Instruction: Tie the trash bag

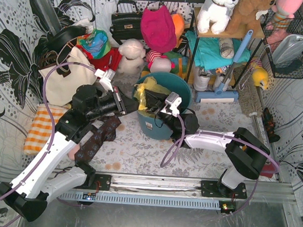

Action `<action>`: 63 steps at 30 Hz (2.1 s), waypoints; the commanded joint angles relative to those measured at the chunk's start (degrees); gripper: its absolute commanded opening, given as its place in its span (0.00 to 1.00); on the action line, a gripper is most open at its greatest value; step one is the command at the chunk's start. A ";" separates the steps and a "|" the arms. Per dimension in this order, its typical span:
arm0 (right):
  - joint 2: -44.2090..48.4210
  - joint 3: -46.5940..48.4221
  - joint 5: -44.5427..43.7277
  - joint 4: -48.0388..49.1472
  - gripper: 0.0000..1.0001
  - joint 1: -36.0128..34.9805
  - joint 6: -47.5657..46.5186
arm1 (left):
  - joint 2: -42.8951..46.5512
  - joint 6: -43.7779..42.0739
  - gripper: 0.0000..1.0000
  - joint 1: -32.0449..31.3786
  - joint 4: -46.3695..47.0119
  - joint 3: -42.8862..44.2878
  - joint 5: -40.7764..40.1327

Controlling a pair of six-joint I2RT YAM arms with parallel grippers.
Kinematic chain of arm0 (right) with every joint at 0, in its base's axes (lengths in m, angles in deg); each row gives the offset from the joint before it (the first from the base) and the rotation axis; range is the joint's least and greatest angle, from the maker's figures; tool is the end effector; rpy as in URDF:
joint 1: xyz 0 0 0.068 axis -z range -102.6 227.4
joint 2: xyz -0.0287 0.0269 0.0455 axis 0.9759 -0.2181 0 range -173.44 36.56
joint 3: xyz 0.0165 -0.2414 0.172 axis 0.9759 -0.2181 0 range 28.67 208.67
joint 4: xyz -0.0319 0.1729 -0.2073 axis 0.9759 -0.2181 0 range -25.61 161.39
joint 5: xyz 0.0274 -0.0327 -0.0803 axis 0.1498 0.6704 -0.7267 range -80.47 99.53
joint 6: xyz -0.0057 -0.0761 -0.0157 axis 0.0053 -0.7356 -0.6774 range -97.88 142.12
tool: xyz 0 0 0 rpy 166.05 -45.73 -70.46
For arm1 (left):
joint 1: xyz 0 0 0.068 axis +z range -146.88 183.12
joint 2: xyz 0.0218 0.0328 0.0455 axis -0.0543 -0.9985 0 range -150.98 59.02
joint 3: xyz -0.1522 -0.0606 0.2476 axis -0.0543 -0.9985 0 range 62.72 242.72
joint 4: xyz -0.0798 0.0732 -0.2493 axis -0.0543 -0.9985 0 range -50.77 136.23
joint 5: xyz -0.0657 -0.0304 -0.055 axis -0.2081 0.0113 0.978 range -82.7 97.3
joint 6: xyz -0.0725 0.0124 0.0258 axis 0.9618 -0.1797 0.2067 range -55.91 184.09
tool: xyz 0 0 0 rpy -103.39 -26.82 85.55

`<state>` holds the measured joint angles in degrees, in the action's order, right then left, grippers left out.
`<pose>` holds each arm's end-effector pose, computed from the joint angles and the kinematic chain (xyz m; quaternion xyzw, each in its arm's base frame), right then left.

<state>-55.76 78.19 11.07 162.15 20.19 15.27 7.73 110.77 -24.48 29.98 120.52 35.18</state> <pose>0.1903 0.2989 0.3766 -0.2008 0.2974 0.4015 0.8426 0.1787 -0.1286 0.4050 0.0301 0.7575 -0.5245 0.3875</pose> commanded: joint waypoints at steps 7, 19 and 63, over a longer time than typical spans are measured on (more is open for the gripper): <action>1.30 0.90 5.44 5.74 0.00 0.03 3.83 | 0.40 -5.81 0.09 -0.18 -5.28 4.72 -3.33; 1.08 1.29 6.05 5.74 0.00 0.00 5.65 | 2.70 -9.80 0.10 -0.18 -14.06 7.17 -12.86; 2.56 1.41 5.74 5.74 0.00 0.05 7.17 | 7.05 -28.84 0.44 -0.18 6.65 -3.25 -16.76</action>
<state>-55.58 78.19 16.21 162.08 20.43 21.00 11.78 92.08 -24.59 31.58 118.64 23.29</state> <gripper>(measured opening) 0.003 0.407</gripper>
